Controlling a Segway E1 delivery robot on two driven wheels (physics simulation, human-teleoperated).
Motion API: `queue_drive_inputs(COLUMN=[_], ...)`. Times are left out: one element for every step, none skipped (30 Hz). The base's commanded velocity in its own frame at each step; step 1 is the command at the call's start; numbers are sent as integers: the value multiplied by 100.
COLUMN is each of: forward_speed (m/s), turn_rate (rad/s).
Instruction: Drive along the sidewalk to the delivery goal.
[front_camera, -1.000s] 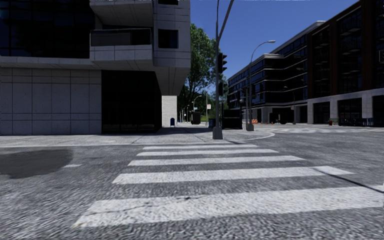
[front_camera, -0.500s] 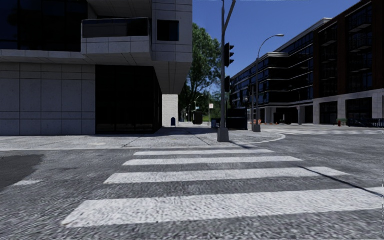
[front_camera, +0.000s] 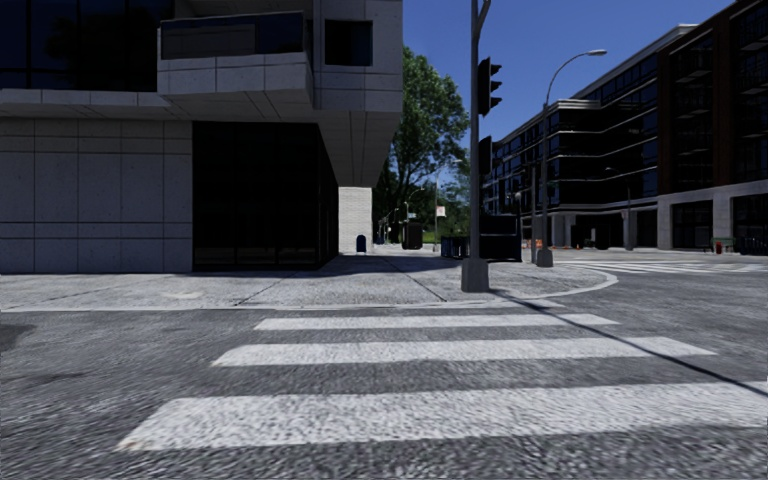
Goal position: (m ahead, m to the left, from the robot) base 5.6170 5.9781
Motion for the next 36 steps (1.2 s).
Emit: queue_drive_inputs(forward_speed=[200,200,200,200,200,200,200,200,200,200,200,200,200,200,200,200,200,200,200,200,200,200,200,200,200,200,200,200,200,200,200,200,200,200,200,200], turn_rate=[33,33,33,34,34,34,34,34,34,34,34,34,34,34,35,37,38,38,35,35,30,0,0,0,0,0,0,0,0,0,0,0,0,0,0,0])
